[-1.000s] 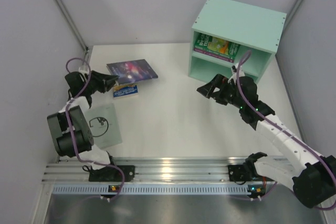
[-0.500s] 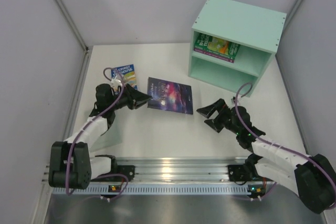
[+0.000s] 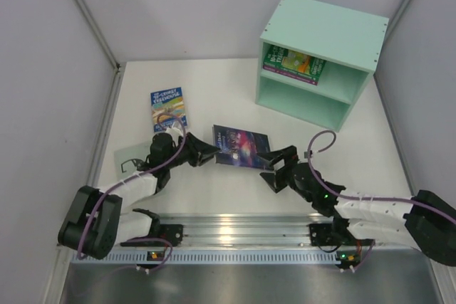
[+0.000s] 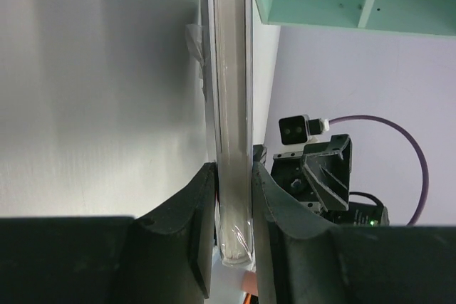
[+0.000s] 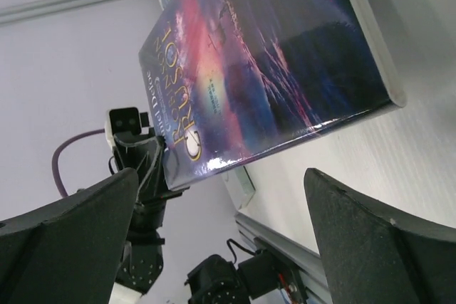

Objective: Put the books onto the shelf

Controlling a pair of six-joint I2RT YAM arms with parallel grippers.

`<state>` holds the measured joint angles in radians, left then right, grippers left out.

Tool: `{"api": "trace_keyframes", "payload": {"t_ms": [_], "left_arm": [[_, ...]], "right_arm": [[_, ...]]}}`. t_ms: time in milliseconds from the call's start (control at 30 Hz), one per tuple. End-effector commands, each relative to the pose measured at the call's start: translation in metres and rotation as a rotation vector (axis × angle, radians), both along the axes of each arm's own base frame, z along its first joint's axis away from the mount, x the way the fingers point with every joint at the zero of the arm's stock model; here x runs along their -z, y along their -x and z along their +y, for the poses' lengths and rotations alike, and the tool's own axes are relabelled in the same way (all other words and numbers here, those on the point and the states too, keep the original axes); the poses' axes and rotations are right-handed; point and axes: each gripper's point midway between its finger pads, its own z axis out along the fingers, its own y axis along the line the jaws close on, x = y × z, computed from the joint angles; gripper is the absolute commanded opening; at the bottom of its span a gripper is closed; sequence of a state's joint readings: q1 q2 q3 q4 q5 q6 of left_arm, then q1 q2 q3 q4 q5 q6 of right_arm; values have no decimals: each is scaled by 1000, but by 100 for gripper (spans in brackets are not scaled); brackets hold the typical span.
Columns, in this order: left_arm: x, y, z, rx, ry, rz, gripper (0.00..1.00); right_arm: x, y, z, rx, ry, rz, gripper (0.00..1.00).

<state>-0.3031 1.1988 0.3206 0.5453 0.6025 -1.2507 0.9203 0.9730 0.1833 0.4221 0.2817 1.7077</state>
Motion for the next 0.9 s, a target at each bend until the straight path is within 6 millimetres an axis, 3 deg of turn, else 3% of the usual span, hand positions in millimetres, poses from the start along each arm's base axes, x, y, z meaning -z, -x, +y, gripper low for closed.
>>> {"api": "trace_keyframes", "payload": {"t_ms": [0,167,233,267,300,500,733,867], "left_arm": [[-56,-15,-12,-41,132,-179,0],[-45,-6,-21,-29,157,-120,0],[-37,-5,-20,-39,146,-94,0],[-33,-5,-20,-41,136,-77,0],[-29,-6,-20,-43,124,-63,0],[-18,2,-19,-40,118,-30,0],[2,12,-18,-8,56,31,0],[7,16,-18,10,48,46,0]], "right_arm": [[-17,-12,5,105,-113,-11,100],[-1,-16,9,141,-129,6,94],[15,-14,6,166,-136,55,90],[10,-17,5,183,-169,38,88],[23,-15,-1,194,-149,52,83],[41,-20,-20,288,-142,67,70],[43,-28,-41,362,-133,-7,65],[42,-30,-27,307,-131,-24,63]]}}
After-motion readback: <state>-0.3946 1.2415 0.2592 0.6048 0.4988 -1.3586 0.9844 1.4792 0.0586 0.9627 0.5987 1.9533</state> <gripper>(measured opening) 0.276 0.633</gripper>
